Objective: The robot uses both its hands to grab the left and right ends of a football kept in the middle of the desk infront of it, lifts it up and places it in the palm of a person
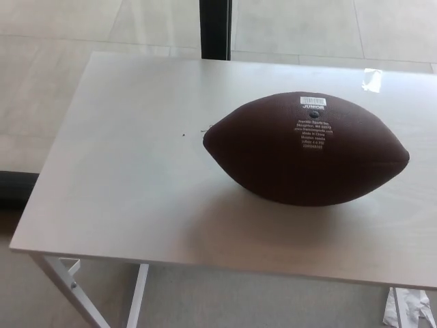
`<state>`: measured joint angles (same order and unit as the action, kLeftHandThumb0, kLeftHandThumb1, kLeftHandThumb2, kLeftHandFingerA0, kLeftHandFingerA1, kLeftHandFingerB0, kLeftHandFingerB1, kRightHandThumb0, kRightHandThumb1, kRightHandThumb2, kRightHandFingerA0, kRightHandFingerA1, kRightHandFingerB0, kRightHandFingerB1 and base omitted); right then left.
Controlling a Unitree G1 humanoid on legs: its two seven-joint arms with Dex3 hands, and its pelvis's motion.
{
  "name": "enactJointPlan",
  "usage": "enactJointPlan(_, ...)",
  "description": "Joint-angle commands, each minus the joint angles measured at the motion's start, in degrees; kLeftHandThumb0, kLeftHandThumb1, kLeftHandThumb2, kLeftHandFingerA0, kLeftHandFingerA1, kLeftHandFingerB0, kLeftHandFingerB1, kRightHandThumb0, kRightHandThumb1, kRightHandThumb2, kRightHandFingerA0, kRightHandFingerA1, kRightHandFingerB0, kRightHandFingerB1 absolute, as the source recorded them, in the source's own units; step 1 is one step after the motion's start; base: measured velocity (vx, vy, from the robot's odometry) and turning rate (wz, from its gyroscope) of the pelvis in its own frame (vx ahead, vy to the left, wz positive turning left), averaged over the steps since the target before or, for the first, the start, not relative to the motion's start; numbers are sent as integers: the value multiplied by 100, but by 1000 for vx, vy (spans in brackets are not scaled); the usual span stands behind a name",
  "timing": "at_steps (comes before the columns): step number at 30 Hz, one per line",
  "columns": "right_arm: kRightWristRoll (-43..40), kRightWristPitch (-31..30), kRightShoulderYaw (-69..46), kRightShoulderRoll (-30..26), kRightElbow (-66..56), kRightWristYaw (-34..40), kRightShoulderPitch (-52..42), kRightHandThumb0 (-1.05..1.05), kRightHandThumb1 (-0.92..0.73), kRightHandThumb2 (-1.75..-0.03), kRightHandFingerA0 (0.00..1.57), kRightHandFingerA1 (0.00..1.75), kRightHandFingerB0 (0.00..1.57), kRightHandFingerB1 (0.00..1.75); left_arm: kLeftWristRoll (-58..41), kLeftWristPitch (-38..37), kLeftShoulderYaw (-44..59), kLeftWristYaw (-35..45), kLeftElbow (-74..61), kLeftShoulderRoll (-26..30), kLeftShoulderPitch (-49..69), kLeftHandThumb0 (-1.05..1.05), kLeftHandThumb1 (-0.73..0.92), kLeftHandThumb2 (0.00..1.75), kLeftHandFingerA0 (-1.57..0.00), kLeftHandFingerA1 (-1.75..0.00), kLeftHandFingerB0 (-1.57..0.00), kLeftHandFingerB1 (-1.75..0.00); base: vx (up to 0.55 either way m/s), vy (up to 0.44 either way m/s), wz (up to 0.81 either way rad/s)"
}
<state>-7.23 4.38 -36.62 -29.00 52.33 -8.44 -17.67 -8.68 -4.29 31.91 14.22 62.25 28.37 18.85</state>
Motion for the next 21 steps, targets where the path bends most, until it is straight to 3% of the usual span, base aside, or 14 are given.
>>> enactJointPlan(1,-1731,-138,-1549,-248,-770,-133,252,-86,-65,-102,28,56,8,37,-1654,-261,1547,762,139,528,-347,-77,76,64,-50,-38,-28,-32,0,0,0)
enactJointPlan(3,-1837,-272,-1743,-275,-1028,5,520,-86,-63,-103,31,55,7,35,-1667,-274,1667,726,-204,619,-571,-77,83,66,-44,-39,-24,-30,0,0,0)
enactJointPlan(4,-1938,-493,-1809,-274,-1401,49,668,-101,-66,-103,30,52,10,34,-1699,-219,1730,656,-458,674,-756,-80,71,104,-32,-49,-13,-42,0,0,0)
enactJointPlan(5,-1973,-604,-1859,-266,-1579,63,730,-101,-66,-103,30,52,10,34,-1700,-190,1773,633,-573,692,-838,-80,71,104,-32,-49,-13,-42,0,0,0)
enactJointPlan(6,-1978,-627,-1851,-268,-1815,66,807,-94,-78,-63,38,45,11,27,-1744,-86,1817,640,-659,770,-1043,-77,71,103,-34,-50,-12,-43,0,0,0)
enactJointPlan(7,-2145,-773,-1934,-258,-2026,15,927,-92,-76,-63,38,46,12,27,-1749,24,1829,551,-909,784,-1184,-82,72,106,-33,-50,-12,-43,0,0,0)
enactJointPlan(8,-2215,-1054,-1932,-249,-2539,248,1139,-100,-64,-81,37,45,11,27,-1801,160,1846,454,-1223,869,-1539,-81,88,67,-46,-39,-24,-29,0,0,0)
enactJointPlan(9,-2210,-1175,-1911,-246,-2827,356,1261,-103,-71,-106,33,49,11,24,-1829,258,1861,380,-1450,903,-1745,-81,87,67,-48,-42,-28,-30,0,0,0)
enactJointPlan(11,-2184,-1257,-1926,-223,-3024,359,1346,-103,-71,-106,33,49,11,24,-1821,363,1893,305,-1672,892,-1866,-81,87,67,-48,-42,-28,-30,0,0,0)
enactJointPlan(12,-2302,-1151,-1904,-167,-3352,427,1640,-94,-79,-65,41,40,16,31,-1850,523,1802,135,-2315,892,-2156,-81,88,66,-58,-51,-34,-40,0,0,0)
enactJointPlan(15,-2491,-1216,-1888,-79,-3905,422,1927,-92,-79,-64,38,45,19,33,-2017,751,1790,59,-2922,826,-2602,-86,80,65,-80,-53,-52,-49,0,0,0)
enactJointPlan(16,-2562,-1554,-1749,-23,-4601,826,2189,-94,-78,-64,50,54,23,35,-2077,999,1603,-116,-3680,746,-2862,-95,51,102,-87,-57,-66,-58,0,0,0)
enactJointPlan(17,-2569,-1604,-1723,-23,-4707,841,2273,-94,-78,-64,50,54,23,35,-2067,1095,1550,-213,-3961,682,-2894,-95,51,102,-87,-57,-66,-58,0,0,0)
enactJointPlan(21,-2567,-1783,-1365,115,-5306,910,2611,-89,-80,-64,66,62,28,37,-2364,1858,1137,-484,-5499,492,-3164,-95,71,62,-64,-57,-57,-50,0,0,0)
